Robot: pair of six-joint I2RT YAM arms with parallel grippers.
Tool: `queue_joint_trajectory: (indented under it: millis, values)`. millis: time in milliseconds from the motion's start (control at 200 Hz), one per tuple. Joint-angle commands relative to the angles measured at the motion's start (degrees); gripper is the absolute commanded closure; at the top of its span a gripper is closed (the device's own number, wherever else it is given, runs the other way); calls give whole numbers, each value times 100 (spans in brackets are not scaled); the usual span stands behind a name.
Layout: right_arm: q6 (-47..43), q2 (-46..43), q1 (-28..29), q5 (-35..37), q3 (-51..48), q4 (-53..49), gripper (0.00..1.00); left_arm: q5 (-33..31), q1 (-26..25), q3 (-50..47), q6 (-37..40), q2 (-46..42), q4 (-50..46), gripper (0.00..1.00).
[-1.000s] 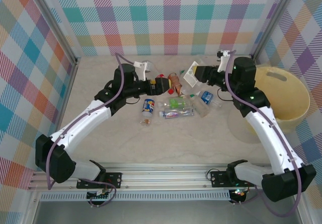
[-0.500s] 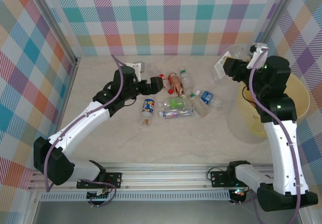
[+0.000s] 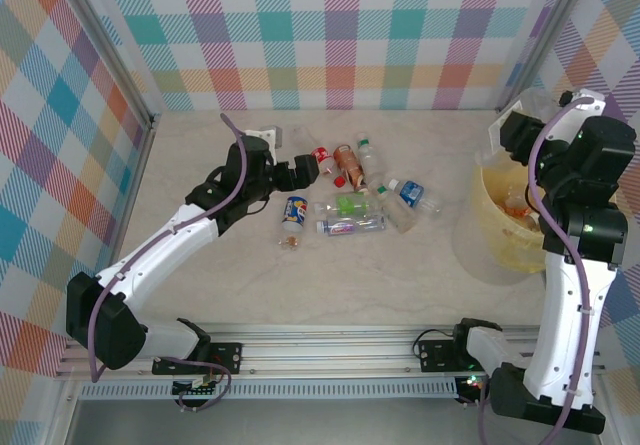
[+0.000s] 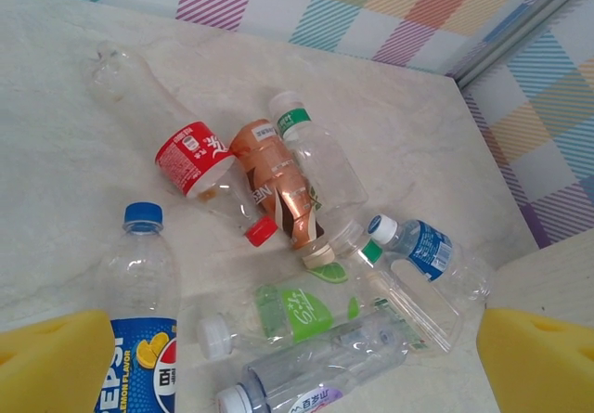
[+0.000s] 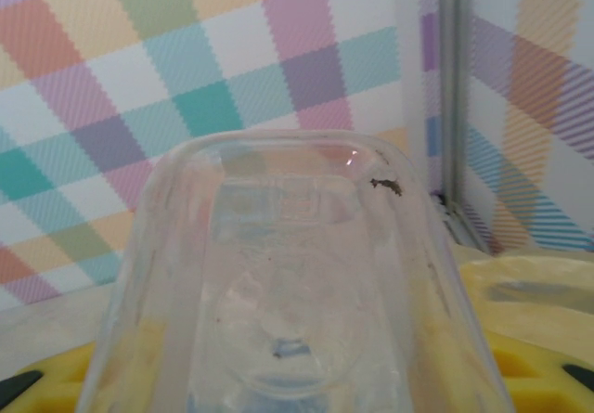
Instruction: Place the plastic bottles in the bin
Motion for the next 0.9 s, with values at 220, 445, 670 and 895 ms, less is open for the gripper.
queue_joint_trajectory:
  millis: [220,445,670,895]
  values:
    - [-569,147,-113,2125,267,-988,67,-96,-16,192,-76,162,-245,0]
    - [-647,675,-115,3041,375,-1823,66,-42,-16,697,127,410,-869,0]
    - [-485,1050,-115,3300,401,-2421,59,78,-3,737,32,530,-891,0]
    - [-202,1256,-128,3776,76,-2615,30,67,-7,836,82,542,-1021,0]
